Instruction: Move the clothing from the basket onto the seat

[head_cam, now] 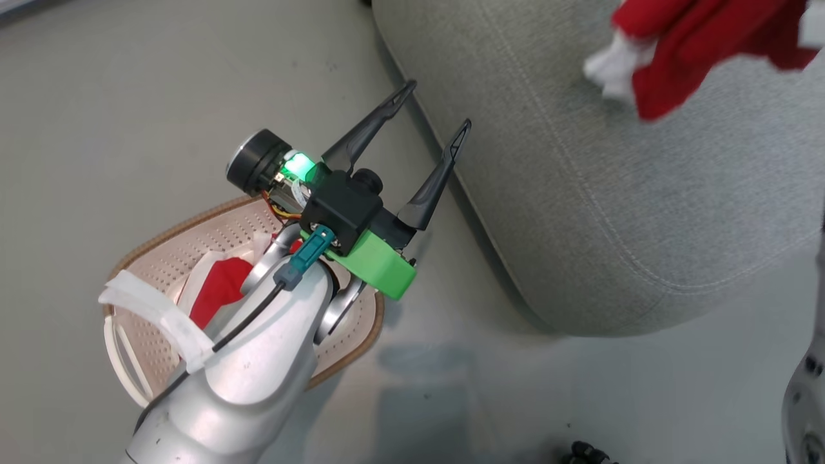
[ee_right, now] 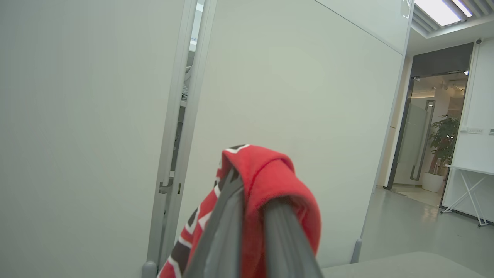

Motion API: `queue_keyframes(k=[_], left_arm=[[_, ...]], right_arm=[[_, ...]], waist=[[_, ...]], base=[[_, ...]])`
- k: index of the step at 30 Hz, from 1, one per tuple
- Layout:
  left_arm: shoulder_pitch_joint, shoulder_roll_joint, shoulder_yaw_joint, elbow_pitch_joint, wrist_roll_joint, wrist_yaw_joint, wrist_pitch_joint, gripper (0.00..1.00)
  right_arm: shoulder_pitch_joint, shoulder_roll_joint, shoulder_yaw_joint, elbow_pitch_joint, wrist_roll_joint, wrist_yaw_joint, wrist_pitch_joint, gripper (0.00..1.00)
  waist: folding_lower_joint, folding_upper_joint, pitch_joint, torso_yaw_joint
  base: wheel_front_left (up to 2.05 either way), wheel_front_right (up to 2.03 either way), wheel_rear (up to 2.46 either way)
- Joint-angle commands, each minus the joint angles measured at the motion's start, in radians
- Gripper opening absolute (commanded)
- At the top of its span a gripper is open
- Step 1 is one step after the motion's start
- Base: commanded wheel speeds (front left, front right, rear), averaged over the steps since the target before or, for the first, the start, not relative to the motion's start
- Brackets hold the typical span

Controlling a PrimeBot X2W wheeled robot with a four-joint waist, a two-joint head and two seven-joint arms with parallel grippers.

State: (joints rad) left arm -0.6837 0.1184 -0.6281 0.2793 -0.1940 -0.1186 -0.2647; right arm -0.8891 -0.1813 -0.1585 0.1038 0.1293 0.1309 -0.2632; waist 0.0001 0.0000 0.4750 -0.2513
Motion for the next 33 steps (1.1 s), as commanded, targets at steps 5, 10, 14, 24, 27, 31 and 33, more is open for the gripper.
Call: queue_keyframes(k=[5, 10, 14, 24, 27, 31, 33], left_arm=[[-0.047, 0.012, -0.002, -0.016, 0.015, -0.002, 0.0, 1.0], [-0.069, 0.02, -0.002, -0.025, 0.023, -0.004, 0.0, 1.0], [-0.085, 0.022, -0.005, -0.027, 0.027, -0.004, 0.0, 1.0], [-0.113, 0.026, -0.009, -0.029, 0.029, -0.006, 0.0, 1.0], [-0.115, 0.027, -0.008, -0.031, 0.029, -0.006, 0.0, 1.0], [-0.116, 0.022, -0.008, -0.033, 0.03, -0.007, 0.0, 1.0], [-0.117, 0.02, -0.005, -0.033, 0.029, -0.007, 0.0, 1.0]], right_arm=[[-0.178, -0.065, -0.037, 0.045, -0.021, 0.0, -0.002, 0.0], [-0.306, -0.117, -0.049, 0.109, -0.027, 0.0, -0.002, 0.0], [-0.374, -0.145, -0.051, 0.195, -0.04, 0.0, -0.002, 0.0], [-0.375, -0.154, -0.061, 0.45, -0.112, 0.0, -0.002, 0.0], [-0.354, -0.138, -0.075, 0.505, -0.106, 0.0, -0.002, 0.0], [-0.308, -0.14, -0.071, 0.536, -0.124, 0.0, -0.002, 0.0], [-0.286, -0.133, -0.07, 0.545, -0.126, 0.0, -0.002, 0.0]], waist=[[-0.0001, 0.0, 0.138, 0.065], [-0.0001, 0.0, 0.195, 0.072], [-0.0001, 0.0, 0.234, 0.081], [-0.0001, 0.0, 0.305, 0.115], [-0.0001, 0.0, 0.319, 0.124], [-0.0001, 0.0, 0.329, 0.135], [-0.0001, 0.0, 0.331, 0.138]], base=[[0.0, 0.0, 0.0], [0.0, 0.0, 0.0], [0.0, 0.0, 0.0], [0.0, 0.0, 0.0], [0.0, 0.0, 0.0], [0.0, 0.0, 0.0], [0.0, 0.0, 0.0]])
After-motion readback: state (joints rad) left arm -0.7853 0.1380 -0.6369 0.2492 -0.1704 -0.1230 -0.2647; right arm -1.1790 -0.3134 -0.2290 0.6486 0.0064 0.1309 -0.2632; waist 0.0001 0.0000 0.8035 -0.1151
